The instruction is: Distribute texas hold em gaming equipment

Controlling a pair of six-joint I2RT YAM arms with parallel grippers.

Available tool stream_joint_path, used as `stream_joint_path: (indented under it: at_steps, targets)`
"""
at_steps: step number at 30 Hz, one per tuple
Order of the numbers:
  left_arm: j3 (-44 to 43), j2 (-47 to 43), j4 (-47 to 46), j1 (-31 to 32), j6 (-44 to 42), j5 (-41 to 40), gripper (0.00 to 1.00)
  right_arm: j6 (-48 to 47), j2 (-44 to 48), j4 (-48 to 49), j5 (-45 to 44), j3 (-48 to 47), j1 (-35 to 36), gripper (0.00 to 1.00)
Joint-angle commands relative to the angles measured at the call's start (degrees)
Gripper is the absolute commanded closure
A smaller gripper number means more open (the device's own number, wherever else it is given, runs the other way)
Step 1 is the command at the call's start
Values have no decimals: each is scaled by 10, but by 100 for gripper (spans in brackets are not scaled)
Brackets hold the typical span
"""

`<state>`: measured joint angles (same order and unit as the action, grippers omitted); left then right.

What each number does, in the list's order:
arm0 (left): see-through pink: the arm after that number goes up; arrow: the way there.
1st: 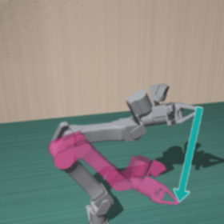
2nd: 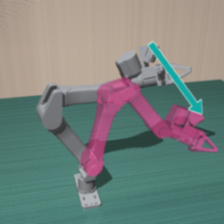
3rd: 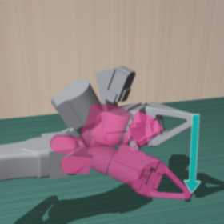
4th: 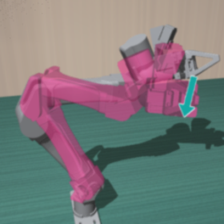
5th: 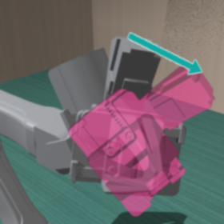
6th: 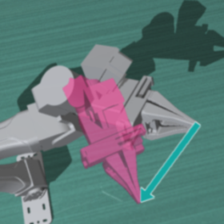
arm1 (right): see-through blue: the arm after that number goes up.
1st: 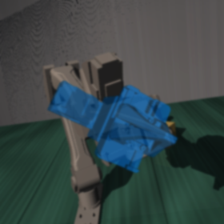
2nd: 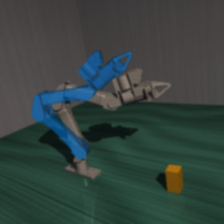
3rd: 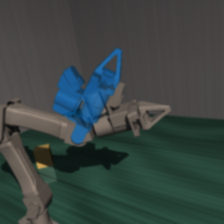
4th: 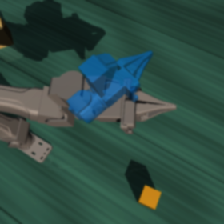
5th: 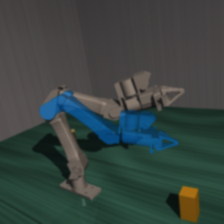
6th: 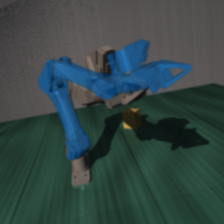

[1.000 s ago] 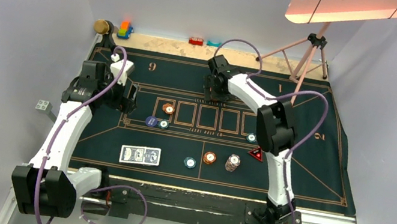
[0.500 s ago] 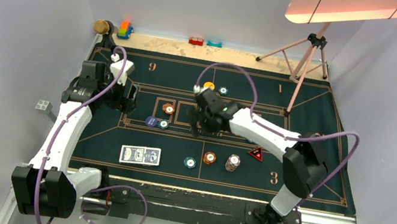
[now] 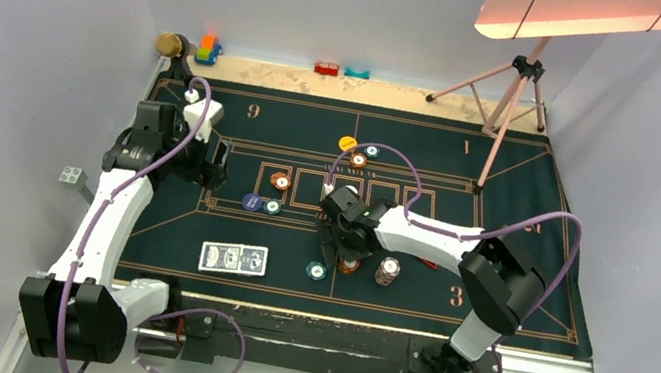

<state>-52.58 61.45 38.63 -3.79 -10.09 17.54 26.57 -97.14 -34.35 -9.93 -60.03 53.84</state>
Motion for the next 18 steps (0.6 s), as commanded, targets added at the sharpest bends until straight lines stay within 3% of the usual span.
stream_joint_path:
  at_steps: [1, 10, 15, 18]
  targets:
    - [7, -12, -12, -6, -5, 2, 0, 27, 20, 35, 16, 25, 12, 19]
    - [6, -12, -13, -6, -5, 1, 0, 36, 21, 38, 5, 39, 18, 46]
    - [6, -14, -13, -6, -5, 1, 0, 36, 19, 29, 5, 30, 18, 68]
    - [7, -13, -14, -5, -5, 1, 0, 33, 29, 18, 13, 20, 17, 72]
